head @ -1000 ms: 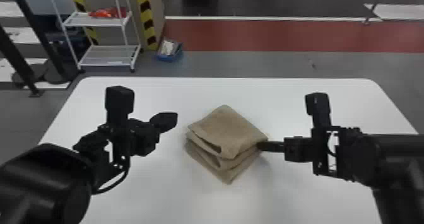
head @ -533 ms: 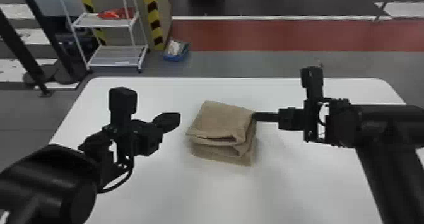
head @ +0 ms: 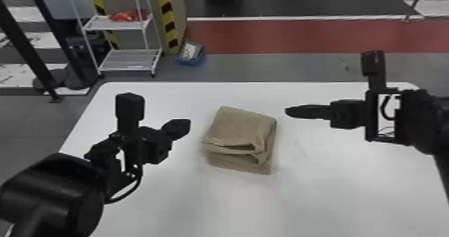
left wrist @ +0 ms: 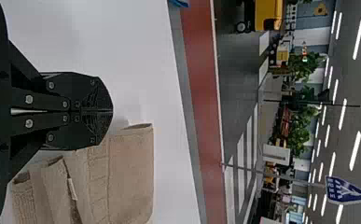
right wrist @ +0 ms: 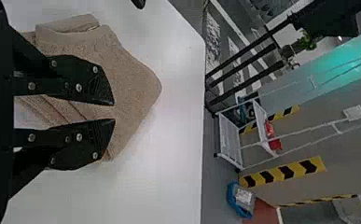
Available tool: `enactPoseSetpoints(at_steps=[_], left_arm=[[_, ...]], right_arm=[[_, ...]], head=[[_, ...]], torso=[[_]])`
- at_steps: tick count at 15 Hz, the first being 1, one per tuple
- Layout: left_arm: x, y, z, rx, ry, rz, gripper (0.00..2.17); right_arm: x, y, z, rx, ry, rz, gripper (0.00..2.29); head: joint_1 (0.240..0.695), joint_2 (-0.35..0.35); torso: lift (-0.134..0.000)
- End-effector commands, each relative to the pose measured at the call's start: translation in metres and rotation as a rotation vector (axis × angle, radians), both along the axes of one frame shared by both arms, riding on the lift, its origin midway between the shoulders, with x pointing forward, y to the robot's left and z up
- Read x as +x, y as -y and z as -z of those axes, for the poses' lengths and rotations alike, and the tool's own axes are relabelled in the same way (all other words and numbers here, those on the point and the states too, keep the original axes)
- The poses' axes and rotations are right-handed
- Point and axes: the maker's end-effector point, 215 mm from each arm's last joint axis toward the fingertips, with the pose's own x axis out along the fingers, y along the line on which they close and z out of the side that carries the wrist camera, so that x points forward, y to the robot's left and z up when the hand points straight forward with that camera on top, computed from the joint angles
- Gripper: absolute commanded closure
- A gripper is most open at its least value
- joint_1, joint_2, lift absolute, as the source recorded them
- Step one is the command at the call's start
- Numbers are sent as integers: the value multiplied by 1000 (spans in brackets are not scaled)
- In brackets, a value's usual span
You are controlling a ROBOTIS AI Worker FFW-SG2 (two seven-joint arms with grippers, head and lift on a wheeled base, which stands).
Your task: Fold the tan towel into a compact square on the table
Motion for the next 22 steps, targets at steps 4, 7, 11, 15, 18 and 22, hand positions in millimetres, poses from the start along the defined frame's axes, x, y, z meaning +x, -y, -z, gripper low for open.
enactPoseSetpoints(at_steps=[4, 7, 11, 15, 18, 22], left_arm=[[7, -16, -3, 3, -8, -30, 1949], [8, -33, -4, 8, -10, -58, 1949], [10, -39, -4, 17, -7, -68, 1949], [12, -38, -4, 19, -7, -70, 1949], [12, -40, 0, 20, -14, -73, 1949], [12, -41, 2, 20, -18, -74, 1949]], right_arm=[[-5, -59, -42, -236, 131, -285, 407], [-13, -100, -30, -358, 245, -475, 407], [-43, -143, -7, -423, 304, -698, 407], [-57, -150, 20, -516, 281, -785, 407], [-58, -146, 42, -609, 248, -813, 407], [-56, -150, 57, -679, 235, -822, 434]], head=[[695, 52], [695, 113], [695, 188], [695, 230], [695, 234], [695, 232]], torso=[[-123], [-123], [-123], [-123], [-123], [-123]])
